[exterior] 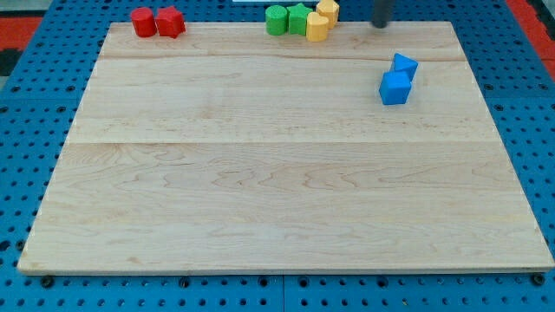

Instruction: Slide the group of blocks right a bit

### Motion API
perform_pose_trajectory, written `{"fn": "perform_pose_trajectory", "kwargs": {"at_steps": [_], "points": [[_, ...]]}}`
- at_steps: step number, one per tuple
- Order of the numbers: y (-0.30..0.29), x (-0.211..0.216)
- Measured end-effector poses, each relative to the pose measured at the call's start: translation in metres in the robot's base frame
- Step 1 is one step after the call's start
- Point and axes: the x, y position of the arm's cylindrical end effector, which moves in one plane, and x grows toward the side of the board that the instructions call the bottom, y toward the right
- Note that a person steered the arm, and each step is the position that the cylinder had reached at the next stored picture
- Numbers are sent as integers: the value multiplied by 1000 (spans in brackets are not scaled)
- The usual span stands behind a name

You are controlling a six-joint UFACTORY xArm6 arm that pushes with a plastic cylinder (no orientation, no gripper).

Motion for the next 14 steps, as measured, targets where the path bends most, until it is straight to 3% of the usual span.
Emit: {"fn": "perform_pose_trajectory", "kwargs": {"at_steps": [3,4,5,6,8,9,10,11,13,14], "points": [[10,0],[-47,58],[-211,63],[-298,20],[-271,1],[-208,20],[-163,90],[-131,97],[-126,85],[-201,110]]}}
